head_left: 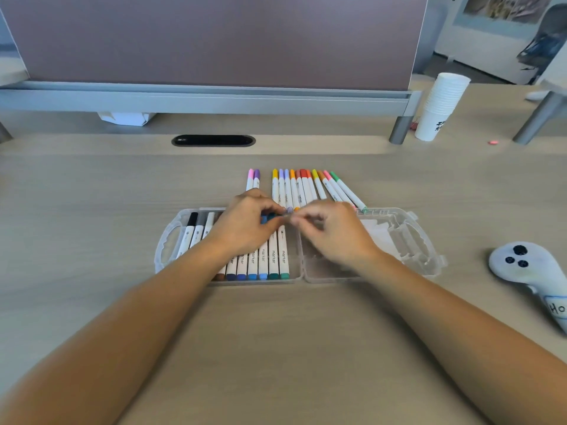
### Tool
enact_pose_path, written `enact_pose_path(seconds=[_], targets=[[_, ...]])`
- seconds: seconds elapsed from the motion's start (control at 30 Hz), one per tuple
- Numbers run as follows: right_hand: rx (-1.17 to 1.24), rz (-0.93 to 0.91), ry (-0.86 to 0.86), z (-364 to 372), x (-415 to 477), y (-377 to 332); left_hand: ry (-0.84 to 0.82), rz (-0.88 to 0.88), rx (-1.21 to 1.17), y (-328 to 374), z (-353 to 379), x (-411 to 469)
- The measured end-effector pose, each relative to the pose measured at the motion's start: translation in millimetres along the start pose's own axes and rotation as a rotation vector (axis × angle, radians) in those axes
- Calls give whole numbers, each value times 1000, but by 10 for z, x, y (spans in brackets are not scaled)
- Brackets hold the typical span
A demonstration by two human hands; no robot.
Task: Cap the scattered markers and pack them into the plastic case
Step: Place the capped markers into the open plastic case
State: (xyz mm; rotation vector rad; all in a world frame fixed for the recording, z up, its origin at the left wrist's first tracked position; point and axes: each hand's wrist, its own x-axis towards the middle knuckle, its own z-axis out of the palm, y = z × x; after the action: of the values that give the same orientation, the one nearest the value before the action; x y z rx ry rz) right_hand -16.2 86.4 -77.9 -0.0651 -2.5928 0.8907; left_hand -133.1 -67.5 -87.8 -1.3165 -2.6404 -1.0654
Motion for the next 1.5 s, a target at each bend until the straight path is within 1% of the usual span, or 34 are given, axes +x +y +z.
enact_pose_path(seconds=[0.07,0.1,0.17,0.23,0.33,0.47,0.57,0.7,0.77,0.87,0.93,1.0,1.07,1.13,1.2,1.23,1.3,1.37,1.43,1.5], targets=[[-97,101,124,-127,165,69,21,3,-8,-6,13,2],[-182,156,141,-189,265,173,21,2,-13,-6,10,2],[-346,320,143,-312,442,437,15,11,-15,-3,5,-3],[-425,494,148,-391,537,656,15,24,-17,-3,0,-7],[-389,618,167,-462,599,737,16,18,-22,-7,3,-8],[-269,687,168,-508,662,730,14,-2,-38,-7,12,-2],[-200,735,114,-506,695,688,14,-7,-42,-15,8,2],[-141,751,92,-502,733,621,4,-8,-36,-6,-1,-3],[-97,737,144,-502,732,599,8,-15,-48,7,-13,-4],[32,643,242,-491,693,485,21,-70,-109,34,-28,-3],[189,598,213,-437,624,322,38,-135,-166,72,-40,-3],[404,596,105,-359,507,148,67,-203,-250,110,-64,23],[556,606,-8,-295,368,-3,97,-274,-386,151,-104,65],[614,597,-85,-246,239,-121,77,-365,-655,212,-143,90],[634,572,-118,-206,147,-205,5,-430,-957,282,-173,82],[636,559,-126,-189,114,-231,-19,-441,-1061,302,-183,73],[631,544,-141,-164,58,-266,-41,-448,-1175,324,-195,56],[632,535,-152,-143,16,-299,-46,-436,-1183,324,-199,49],[621,495,-159,-133,-36,-322,-48,-414,-1112,322,-198,40],[517,369,-141,-132,-97,-284,-43,-390,-971,298,-190,37]])
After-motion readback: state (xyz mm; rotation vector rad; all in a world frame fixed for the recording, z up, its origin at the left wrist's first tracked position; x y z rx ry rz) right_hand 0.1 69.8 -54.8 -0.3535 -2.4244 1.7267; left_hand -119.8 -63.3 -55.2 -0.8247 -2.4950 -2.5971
